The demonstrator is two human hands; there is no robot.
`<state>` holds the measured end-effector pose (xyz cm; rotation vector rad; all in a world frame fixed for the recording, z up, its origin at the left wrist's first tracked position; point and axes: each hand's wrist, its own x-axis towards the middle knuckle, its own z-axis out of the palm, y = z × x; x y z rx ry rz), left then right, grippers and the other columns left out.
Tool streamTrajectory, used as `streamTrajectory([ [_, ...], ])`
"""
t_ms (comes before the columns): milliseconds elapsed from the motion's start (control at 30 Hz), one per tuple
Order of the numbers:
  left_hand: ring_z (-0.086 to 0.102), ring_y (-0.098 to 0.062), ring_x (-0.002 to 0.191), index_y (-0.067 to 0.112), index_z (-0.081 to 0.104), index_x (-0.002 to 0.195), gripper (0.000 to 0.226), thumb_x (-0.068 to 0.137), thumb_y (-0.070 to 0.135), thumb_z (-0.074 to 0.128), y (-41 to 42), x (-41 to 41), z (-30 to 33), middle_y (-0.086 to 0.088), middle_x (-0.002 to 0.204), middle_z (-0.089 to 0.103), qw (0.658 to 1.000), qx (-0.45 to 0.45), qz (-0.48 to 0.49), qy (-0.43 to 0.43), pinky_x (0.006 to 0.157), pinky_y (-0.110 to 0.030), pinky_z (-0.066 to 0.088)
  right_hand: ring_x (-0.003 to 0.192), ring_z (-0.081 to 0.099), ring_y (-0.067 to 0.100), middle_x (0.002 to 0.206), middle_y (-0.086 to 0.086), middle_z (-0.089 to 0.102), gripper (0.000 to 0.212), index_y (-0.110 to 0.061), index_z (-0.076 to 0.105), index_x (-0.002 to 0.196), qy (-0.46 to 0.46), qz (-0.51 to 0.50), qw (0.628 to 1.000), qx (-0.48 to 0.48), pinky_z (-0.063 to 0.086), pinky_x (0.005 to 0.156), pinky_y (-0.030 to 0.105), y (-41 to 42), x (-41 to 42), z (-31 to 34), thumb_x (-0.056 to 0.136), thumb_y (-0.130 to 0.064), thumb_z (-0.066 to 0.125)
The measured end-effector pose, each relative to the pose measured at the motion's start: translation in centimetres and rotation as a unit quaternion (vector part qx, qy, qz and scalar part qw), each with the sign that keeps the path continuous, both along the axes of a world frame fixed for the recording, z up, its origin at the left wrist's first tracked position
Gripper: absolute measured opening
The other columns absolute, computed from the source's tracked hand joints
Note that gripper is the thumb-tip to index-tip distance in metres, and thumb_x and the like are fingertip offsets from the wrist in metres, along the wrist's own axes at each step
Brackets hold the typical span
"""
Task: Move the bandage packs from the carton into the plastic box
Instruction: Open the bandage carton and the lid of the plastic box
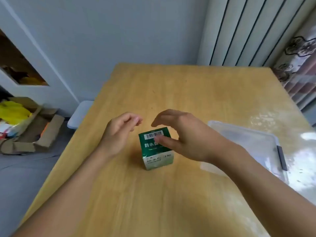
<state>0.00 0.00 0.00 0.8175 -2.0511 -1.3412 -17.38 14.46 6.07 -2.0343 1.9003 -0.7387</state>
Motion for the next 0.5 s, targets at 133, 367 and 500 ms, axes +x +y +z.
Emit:
streamTrajectory([
  [133,0.057,-0.016,0.126,0.027,0.048,0.137,0.078,0.074,0.068,0.067,2.7,1.3,-2.3,0.008,0.134,0.055,0.99,0.006,-0.125,0.067,0.097,-0.027,0.049,0.133,0.043,0.011,0.144,-0.007,0.049,0.051,-0.026,0.056,0.137,0.061,0.054,0.996,-0.02,0.048,0.098,0.033,1.5,1.5,-3.0,0.092,-0.048,0.064],
  [367,0.067,-0.016,0.099,0.024,0.039,0.141,0.084,0.071,-0.002,0.078,6.7,0.7,-5.3,-0.005,0.122,0.06,0.991,-0.059,-0.079,0.085,0.075,-0.029,0.056,0.121,0.058,0.023,0.133,0.002,0.062,0.051,-0.014,0.063,0.13,0.106,-0.041,0.98,-0.16,0.054,0.095,0.043,4.5,3.1,-7.9,0.082,-0.011,0.078],
  [500,0.065,-0.019,0.092,0.029,0.046,0.135,0.075,0.068,0.006,0.069,9.3,0.2,-4.9,-0.009,0.111,0.065,0.99,0.02,-0.075,0.119,0.075,-0.033,0.056,0.111,0.064,0.018,0.127,0.0,0.066,0.046,-0.015,0.067,0.125,0.023,-0.113,0.958,-0.263,0.055,0.095,0.037,7.4,3.8,-9.9,0.081,-0.012,0.08],
])
